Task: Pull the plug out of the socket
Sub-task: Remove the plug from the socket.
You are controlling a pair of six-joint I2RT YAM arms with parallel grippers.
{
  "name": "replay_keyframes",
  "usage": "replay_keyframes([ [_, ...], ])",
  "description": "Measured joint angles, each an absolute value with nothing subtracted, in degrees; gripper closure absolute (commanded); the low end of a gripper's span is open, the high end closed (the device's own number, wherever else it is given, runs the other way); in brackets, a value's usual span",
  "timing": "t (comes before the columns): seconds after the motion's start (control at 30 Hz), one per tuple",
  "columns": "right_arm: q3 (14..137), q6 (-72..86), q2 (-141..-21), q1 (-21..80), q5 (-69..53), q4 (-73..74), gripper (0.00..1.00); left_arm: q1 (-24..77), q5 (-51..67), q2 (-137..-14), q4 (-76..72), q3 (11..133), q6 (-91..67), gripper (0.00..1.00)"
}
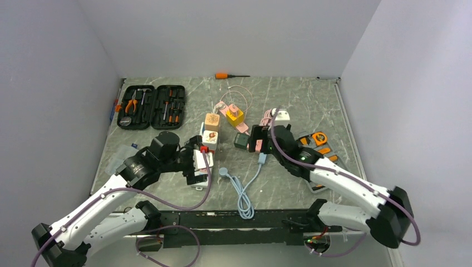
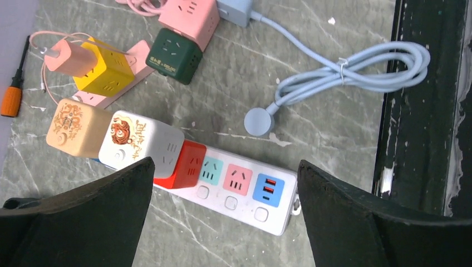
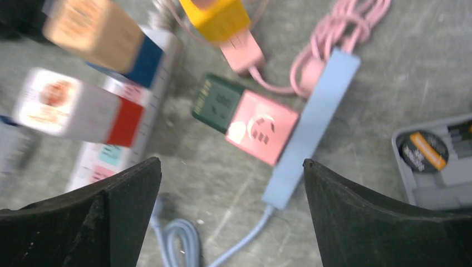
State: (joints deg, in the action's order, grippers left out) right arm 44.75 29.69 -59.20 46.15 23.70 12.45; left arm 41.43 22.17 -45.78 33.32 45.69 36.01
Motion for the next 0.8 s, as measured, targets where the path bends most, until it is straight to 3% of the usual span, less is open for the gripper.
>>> replay_keyframes([
  [0.5, 41.93, 37.19, -75.81, 44.1, 23.22, 17.21, 0.01, 41.36, 22.65, -51.07, 25.74, 51.59, 33.32, 0.01],
  [0.8, 43.27, 38.22, -88.71, 41.74, 22.41, 14.57, 0.21, 41.36, 22.37, -55.07, 22.65, 57.69, 33.89, 0.01],
])
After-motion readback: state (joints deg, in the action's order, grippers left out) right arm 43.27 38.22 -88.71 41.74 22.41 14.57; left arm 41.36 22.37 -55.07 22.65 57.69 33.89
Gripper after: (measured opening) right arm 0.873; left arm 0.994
